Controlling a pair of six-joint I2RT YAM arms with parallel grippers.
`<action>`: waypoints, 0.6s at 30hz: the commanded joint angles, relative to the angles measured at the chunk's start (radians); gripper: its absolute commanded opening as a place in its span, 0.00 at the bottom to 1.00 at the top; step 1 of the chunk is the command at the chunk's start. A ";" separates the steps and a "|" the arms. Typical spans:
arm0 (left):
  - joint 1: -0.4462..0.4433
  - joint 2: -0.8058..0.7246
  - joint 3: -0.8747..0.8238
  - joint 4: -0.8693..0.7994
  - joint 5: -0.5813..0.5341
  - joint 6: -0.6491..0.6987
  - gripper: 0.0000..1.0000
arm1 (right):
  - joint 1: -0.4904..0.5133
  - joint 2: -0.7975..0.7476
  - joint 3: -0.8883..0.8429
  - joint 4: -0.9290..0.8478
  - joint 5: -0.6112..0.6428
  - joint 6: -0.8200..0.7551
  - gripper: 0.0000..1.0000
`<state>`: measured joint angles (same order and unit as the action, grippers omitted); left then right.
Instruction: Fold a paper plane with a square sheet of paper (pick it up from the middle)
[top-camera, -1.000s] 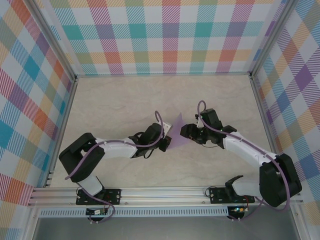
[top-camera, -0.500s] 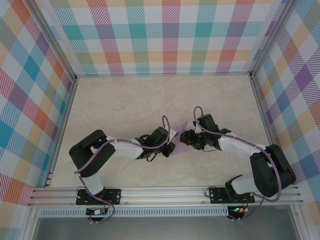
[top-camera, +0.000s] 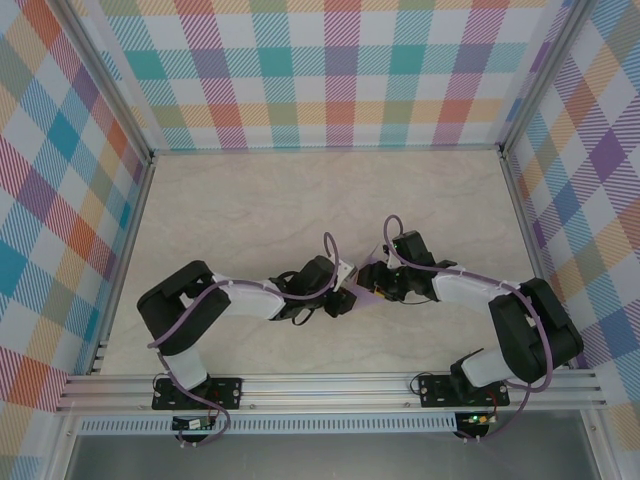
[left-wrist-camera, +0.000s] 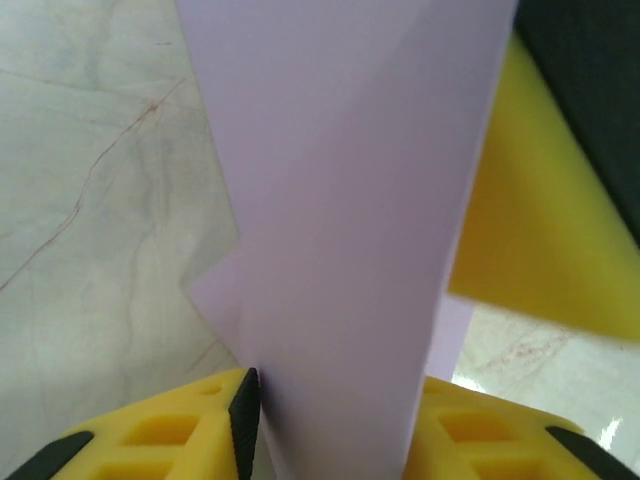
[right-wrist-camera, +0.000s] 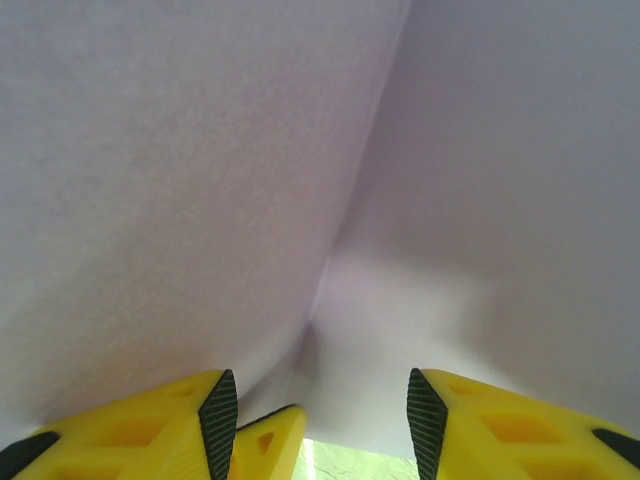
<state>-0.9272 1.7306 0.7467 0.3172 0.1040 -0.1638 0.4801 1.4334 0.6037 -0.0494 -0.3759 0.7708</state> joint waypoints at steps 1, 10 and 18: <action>-0.009 -0.077 -0.059 0.107 -0.010 -0.024 0.41 | 0.000 -0.025 -0.007 0.015 -0.004 0.008 0.51; -0.024 -0.047 -0.100 0.246 -0.020 -0.008 0.39 | 0.000 -0.057 -0.001 -0.015 0.003 0.011 0.51; -0.044 0.007 -0.086 0.280 -0.032 0.014 0.22 | 0.000 -0.085 0.003 -0.026 0.007 0.018 0.51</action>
<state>-0.9543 1.7164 0.6514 0.5499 0.0841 -0.1642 0.4801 1.3804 0.6037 -0.0574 -0.3748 0.7780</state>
